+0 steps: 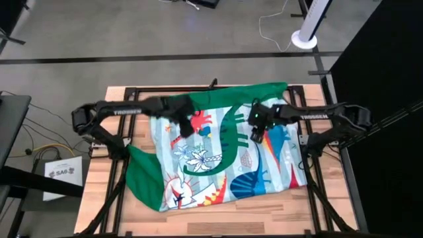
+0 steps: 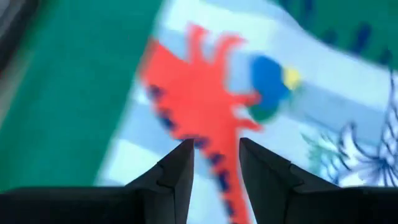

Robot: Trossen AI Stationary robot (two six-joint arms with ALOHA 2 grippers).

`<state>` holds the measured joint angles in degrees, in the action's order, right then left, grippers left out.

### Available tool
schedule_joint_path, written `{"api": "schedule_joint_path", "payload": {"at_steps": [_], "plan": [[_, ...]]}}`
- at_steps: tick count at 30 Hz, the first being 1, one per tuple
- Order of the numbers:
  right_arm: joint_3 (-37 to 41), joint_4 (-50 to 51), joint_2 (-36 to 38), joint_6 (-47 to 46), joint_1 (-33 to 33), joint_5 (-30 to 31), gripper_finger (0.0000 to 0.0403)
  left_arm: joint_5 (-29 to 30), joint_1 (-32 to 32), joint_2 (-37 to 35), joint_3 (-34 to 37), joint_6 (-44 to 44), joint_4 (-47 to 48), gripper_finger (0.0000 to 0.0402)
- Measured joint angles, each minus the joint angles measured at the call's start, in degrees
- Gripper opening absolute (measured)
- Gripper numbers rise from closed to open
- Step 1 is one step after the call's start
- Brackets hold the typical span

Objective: Roll towel
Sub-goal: Roll the multicolor dinosaur print towel

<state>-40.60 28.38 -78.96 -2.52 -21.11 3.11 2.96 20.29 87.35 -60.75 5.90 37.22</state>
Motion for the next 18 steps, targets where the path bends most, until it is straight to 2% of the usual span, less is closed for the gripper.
{"api": "schedule_joint_path", "payload": {"at_steps": [4, 7, 12, 18], "plan": [[0.7, -1.2, -2.3, -6.1, 5.8, 0.5, 0.0069, -0.3, -4.7, 0.0, 10.3, 5.4, -4.3, 0.0114], [0.7, -1.8, -4.7, -10.8, 10.6, 0.2, 0.0013, -5.0, -9.1, 0.0, 17.9, 8.6, -6.0, 0.0114], [0.5, -4.8, -9.2, -23.2, 20.0, -0.7, 0.0005, -4.4, -21.3, -1.9, 26.4, 15.7, -11.3, 0.0114], [-4.0, -6.0, -13.6, -34.8, 32.2, -3.6, 0.0001, -7.4, -34.3, -9.2, 28.9, 24.4, -6.1, 0.0114]]}}
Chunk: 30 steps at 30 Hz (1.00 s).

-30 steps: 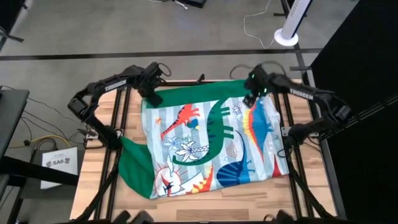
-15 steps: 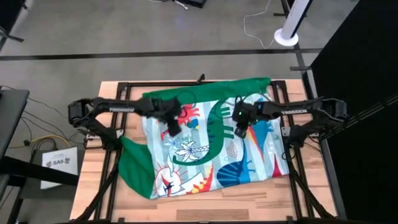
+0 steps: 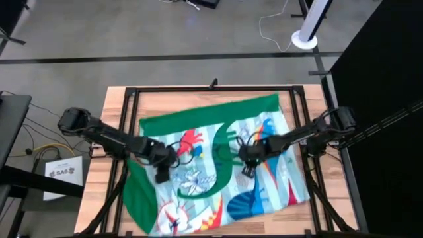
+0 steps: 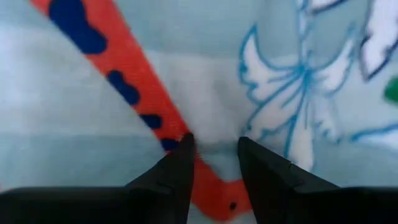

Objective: Roll towel
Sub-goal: Roll the multicolor dinosaur print towel

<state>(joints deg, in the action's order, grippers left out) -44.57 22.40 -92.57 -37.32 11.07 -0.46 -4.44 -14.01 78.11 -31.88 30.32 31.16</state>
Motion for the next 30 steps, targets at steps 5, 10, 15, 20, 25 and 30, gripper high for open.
{"api": "schedule_joint_path", "payload": {"at_steps": [5, 10, 15, 20, 25, 30], "plan": [[-6.2, 3.2, 0.3, -1.7, 4.8, -4.1, 0.0000, 0.3, -3.7, -9.9, 0.4, 8.6, 8.6, 0.0114], [-8.7, 13.9, 6.9, 1.1, -0.3, -2.3, 0.0000, 4.5, 0.7, -16.9, 0.2, 8.3, 8.0, 0.0114], [-7.2, 25.7, 15.8, 7.8, -13.4, 0.5, 0.0000, 5.1, 11.5, -15.5, -2.3, 0.5, 2.7, 0.0114], [-3.9, 28.7, 22.6, 18.2, -31.8, -0.6, 0.0000, 5.5, 22.1, -7.0, -6.3, -7.7, -12.3, 0.0114], [-2.4, 28.1, 22.1, 26.2, -46.3, -2.8, 0.0000, 4.6, 28.4, 5.6, -11.0, -13.0, -19.3, 0.0114], [-1.9, 25.9, 15.7, 31.9, -53.0, -2.7, 0.0000, 4.6, 32.1, 15.1, -14.8, -16.0, -14.6, 0.0114]]}}
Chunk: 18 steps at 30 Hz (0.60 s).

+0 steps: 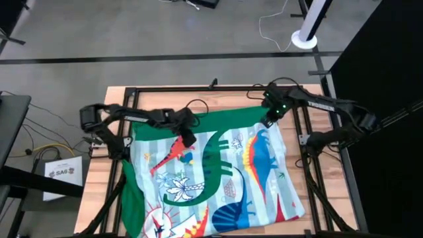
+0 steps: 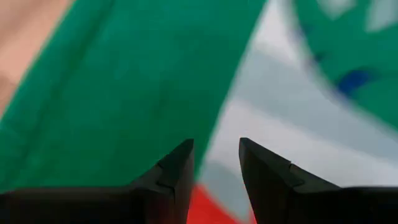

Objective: Roll towel
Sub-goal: Roll the multicolor dinosaur print towel

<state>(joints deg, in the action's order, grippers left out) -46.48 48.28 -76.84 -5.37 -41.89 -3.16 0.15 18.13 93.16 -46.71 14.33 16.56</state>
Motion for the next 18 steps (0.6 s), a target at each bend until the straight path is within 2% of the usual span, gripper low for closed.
{"api": "schedule_joint_path", "payload": {"at_steps": [3, 10, 14, 18], "plan": [[0.0, -2.8, -5.3, 2.2, -2.4, 0.0, 0.0000, -0.2, 1.3, 2.5, -1.0, -0.2, 3.2, 0.0114], [0.0, -10.5, -14.5, 5.8, -6.6, 1.7, 0.0000, -0.1, 1.5, 2.2, -1.0, -1.5, 10.2, 0.0114], [-0.2, -14.9, -15.3, 6.8, -9.4, 4.2, 0.0000, 0.2, 1.5, 2.0, -1.0, -4.3, 12.7, 0.0114], [-1.2, -16.4, -12.1, 7.3, -11.1, 6.2, 0.0000, 0.3, 1.8, 2.0, -0.9, -6.1, 14.8, 0.0114]]}}
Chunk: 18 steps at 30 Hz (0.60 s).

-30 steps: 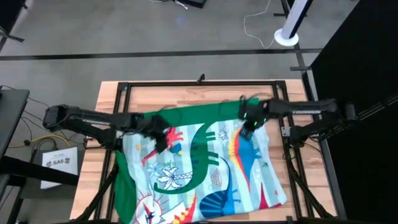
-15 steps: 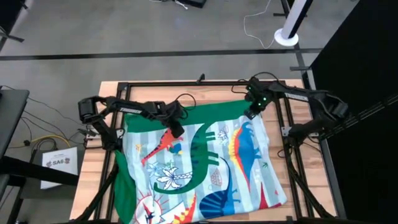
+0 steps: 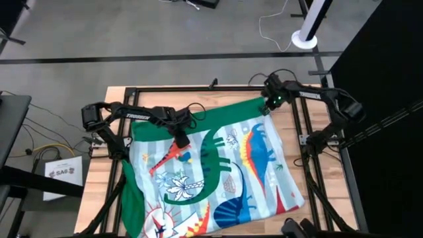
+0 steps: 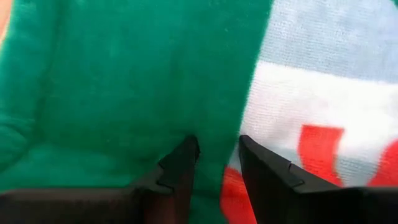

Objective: Roll towel
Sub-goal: Roll the multicolor dinosaur print towel

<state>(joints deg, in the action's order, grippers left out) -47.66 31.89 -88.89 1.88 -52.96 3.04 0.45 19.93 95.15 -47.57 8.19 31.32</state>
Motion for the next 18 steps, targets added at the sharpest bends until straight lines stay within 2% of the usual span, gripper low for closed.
{"api": "schedule_joint_path", "payload": {"at_steps": [4, 9, 13, 18], "plan": [[-0.9, 2.0, 5.8, 1.2, -0.2, -0.3, 0.0000, 0.0, 0.1, -0.1, 0.0, 0.4, 0.1, 0.0114], [-0.3, 5.6, 10.7, 0.1, 2.1, -5.7, 0.0000, 0.1, 0.3, -1.1, 0.2, 1.4, -0.8, 0.0114], [1.1, 6.1, 9.2, -0.7, 5.1, -7.6, 0.0000, 1.9, 0.3, -2.1, 0.3, 2.6, -1.1, 0.0114], [2.5, -1.8, 2.4, -2.5, 6.9, -7.6, 0.0000, 2.7, 0.4, -3.0, 0.4, 2.8, -1.2, 0.0114]]}}
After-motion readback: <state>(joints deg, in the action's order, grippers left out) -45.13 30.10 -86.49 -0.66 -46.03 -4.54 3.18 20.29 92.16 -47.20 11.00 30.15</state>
